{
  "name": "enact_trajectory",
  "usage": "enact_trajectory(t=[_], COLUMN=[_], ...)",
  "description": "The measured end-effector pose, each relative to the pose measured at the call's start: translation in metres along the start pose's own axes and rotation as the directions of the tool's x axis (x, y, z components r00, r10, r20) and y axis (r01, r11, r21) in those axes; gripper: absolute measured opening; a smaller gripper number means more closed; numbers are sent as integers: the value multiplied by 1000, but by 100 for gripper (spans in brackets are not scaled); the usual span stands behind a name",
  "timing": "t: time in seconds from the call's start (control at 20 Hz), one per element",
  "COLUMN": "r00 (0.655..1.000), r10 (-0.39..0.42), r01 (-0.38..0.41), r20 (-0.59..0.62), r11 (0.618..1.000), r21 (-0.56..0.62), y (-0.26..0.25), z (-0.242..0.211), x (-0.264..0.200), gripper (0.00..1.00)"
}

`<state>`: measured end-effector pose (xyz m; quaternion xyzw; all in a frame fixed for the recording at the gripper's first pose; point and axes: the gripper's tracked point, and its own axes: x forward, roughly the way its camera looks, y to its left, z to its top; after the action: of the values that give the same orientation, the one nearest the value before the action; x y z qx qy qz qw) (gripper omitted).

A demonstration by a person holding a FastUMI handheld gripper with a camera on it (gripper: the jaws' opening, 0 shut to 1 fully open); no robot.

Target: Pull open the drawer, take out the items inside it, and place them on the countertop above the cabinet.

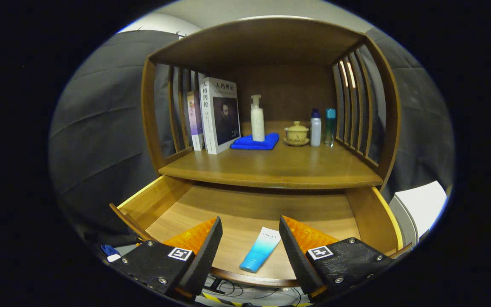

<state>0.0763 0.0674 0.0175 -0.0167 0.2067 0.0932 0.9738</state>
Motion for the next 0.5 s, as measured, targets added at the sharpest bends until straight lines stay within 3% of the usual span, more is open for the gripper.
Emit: enact_trajectory(t=[0.3,0.5], r00=[977,925], r10=[18,21], r01=[-18,-18], r20=[-212,-380], r11=[1000,1000], r21=[1,12], y=[-8,-14], z=[-13,-37], x=[34,55], gripper=[83,83])
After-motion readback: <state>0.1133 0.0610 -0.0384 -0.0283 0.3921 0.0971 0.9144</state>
